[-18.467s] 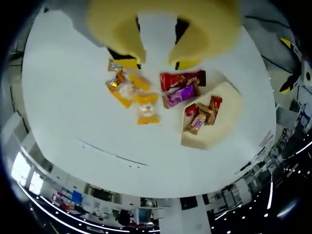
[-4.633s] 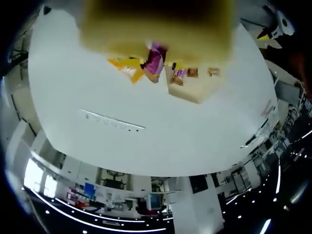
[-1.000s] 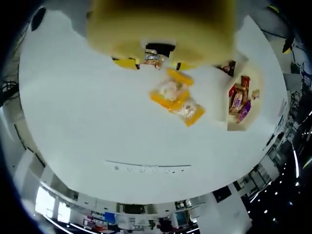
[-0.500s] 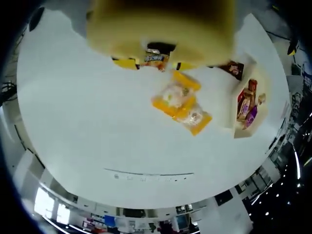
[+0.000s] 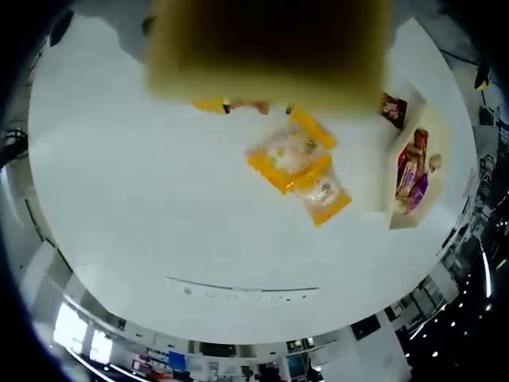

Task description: Place the target food into the container with the food tongs after gripping and lifting it, then release it inside without dropping or visibly crushing the food.

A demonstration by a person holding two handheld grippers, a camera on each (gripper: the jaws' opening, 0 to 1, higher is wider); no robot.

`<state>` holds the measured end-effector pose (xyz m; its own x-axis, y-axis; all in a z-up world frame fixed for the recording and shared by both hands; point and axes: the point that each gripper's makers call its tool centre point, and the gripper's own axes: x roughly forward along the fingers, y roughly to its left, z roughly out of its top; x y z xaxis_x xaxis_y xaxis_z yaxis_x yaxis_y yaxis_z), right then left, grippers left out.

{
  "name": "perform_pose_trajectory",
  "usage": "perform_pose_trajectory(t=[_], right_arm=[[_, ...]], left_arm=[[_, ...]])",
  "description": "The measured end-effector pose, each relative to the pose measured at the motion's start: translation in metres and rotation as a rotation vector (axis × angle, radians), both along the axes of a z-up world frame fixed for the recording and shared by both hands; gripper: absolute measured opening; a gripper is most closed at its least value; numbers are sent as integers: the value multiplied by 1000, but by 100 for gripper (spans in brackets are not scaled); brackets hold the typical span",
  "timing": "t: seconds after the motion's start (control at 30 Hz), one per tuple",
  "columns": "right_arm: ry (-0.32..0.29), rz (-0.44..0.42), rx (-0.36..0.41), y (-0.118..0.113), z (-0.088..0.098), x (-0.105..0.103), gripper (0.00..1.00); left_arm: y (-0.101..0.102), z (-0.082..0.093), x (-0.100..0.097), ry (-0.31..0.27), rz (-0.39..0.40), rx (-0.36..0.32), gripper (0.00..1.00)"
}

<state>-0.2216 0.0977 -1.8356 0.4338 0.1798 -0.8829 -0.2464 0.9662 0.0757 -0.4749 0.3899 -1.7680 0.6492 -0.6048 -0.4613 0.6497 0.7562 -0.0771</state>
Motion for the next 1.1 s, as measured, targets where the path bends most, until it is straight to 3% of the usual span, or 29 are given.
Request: perform_pose_trajectory(t=[0.27,0.57,0.87,1.1], right_arm=[[-4,14,-45,-6,0,0,19],[-26,21,-25,-6,12,-2,18],[-11,13,-40,-13,4,-4,16],[-28,21,-27,-7,13,-5,15]], left_arm=[[0,-1,0,1,1,10,97],[1,-2,0,6,1,13,97],[1,-2,0,1,5,24,97],[2,-3,0,5,8,27,97]])
